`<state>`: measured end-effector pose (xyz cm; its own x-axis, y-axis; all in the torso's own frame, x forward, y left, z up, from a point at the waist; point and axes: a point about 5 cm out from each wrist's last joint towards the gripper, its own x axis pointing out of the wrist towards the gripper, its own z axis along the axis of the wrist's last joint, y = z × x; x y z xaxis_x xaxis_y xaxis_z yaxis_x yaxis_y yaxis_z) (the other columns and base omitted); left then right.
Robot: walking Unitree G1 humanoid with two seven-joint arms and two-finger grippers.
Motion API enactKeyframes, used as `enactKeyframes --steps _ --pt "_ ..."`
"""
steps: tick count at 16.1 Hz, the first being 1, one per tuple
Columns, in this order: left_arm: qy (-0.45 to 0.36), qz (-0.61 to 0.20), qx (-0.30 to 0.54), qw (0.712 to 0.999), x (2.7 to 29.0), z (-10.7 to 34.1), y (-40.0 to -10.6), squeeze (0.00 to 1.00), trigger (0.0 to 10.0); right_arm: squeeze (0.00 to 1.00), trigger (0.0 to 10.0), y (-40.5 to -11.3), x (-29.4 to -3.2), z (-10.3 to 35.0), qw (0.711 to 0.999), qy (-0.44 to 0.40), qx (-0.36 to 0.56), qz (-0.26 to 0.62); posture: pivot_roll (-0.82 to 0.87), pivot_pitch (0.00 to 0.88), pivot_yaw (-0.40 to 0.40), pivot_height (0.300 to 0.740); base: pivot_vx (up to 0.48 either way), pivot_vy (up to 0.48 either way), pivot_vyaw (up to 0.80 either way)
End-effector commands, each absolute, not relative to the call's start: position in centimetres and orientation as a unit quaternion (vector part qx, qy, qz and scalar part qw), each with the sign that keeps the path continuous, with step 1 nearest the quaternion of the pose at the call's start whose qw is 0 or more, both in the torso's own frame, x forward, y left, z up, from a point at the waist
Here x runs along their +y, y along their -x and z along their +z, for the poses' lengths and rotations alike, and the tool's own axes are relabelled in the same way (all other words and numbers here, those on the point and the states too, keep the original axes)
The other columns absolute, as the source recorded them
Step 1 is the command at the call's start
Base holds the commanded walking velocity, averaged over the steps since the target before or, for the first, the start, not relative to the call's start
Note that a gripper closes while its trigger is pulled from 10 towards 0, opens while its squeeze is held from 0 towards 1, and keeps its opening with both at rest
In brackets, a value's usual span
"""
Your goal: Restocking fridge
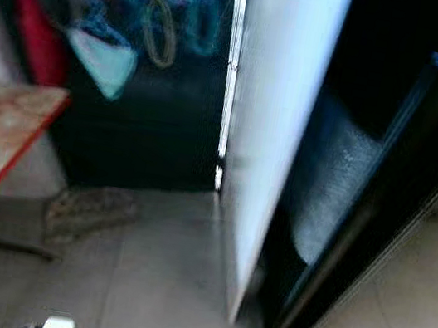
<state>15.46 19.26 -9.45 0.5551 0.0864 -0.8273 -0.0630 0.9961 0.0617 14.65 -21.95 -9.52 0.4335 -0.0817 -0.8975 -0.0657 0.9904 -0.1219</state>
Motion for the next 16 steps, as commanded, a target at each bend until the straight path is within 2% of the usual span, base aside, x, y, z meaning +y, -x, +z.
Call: enactKeyframes --steps 1,7,10,12,16 --pt "-0.021 0.047 0.472 0.880 19.5 -9.5 -15.3 0.00 10.0 0.00 10.0 -14.9 -21.3 -9.6 0.843 0.063 0.534 -0.001 -0.04 0.000 -0.034 0.740 0.000 0.000 0.80" --pt "-0.025 0.050 0.472 0.880 19.5 -9.4 -15.5 0.00 10.0 0.00 10.0 -14.9 -21.3 -9.6 0.843 0.055 0.535 -0.012 -0.02 0.000 -0.028 0.740 0.000 0.000 0.80" --pt "-0.029 0.064 0.463 0.883 20.6 -9.1 -15.8 0.00 10.0 0.00 10.0 -15.3 -20.0 -9.6 0.845 0.072 0.530 0.024 -0.01 0.000 -0.024 0.740 0.000 0.000 0.80" --pt "-0.027 0.083 0.456 0.885 21.7 -8.9 -15.8 0.00 10.0 0.00 10.0 -15.2 -19.1 -9.8 0.844 0.068 0.531 0.025 -0.01 0.000 0.007 0.740 0.000 0.000 0.80" --pt "-0.032 0.090 0.453 0.886 22.3 -8.8 -15.7 0.00 10.0 0.00 10.0 -15.2 -18.6 -9.9 0.846 0.063 0.529 0.032 -0.01 0.000 0.022 0.740 0.000 0.000 0.80"
